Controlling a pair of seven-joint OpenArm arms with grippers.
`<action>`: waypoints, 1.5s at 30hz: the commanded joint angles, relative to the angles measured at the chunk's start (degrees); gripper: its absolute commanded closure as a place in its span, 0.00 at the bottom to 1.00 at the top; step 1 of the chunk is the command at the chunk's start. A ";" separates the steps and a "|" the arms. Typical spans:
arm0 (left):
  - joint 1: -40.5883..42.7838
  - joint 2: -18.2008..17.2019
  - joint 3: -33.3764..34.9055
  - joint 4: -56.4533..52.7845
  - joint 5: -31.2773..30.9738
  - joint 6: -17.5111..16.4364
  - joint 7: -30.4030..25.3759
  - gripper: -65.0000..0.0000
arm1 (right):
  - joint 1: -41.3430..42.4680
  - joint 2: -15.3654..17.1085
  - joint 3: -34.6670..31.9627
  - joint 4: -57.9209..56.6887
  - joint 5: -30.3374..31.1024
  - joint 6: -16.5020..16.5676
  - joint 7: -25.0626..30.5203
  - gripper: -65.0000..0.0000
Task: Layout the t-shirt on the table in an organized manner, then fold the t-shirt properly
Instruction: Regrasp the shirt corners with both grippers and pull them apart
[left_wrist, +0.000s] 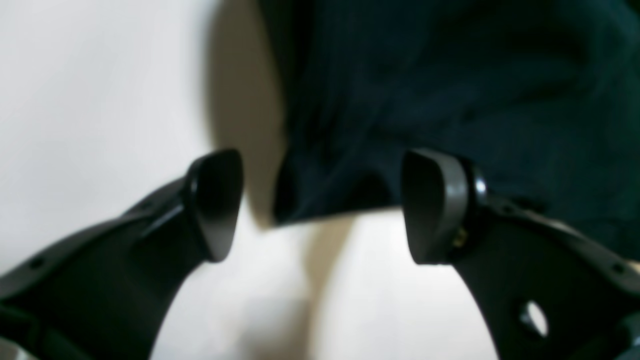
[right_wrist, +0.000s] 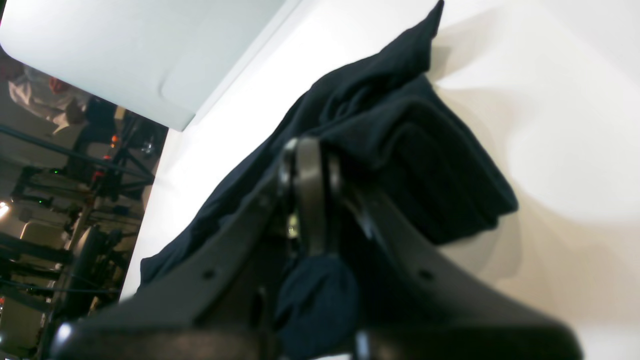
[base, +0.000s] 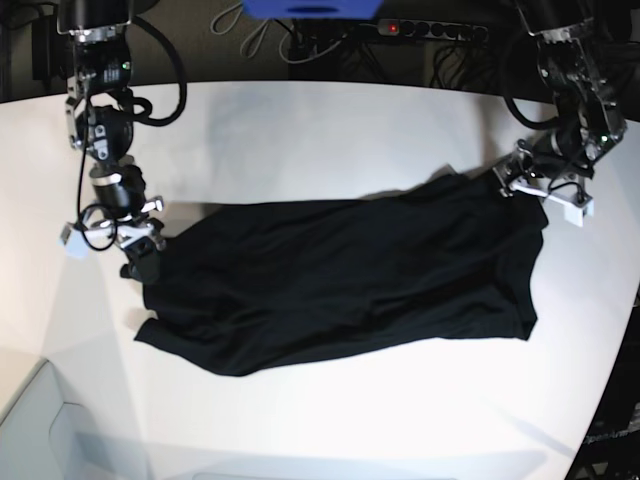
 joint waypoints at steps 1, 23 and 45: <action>-0.34 -0.65 -0.20 0.39 -0.73 -0.08 -0.16 0.27 | 0.58 0.68 0.22 1.16 0.60 0.85 1.15 1.00; -13.62 0.50 -9.96 7.07 -7.68 0.01 1.08 1.00 | 1.72 2.35 0.57 0.90 0.60 0.85 1.15 1.00; -34.01 -1.26 -3.36 -22.46 -8.12 0.10 1.60 0.21 | 5.68 3.94 0.30 -3.23 0.60 0.85 1.15 1.00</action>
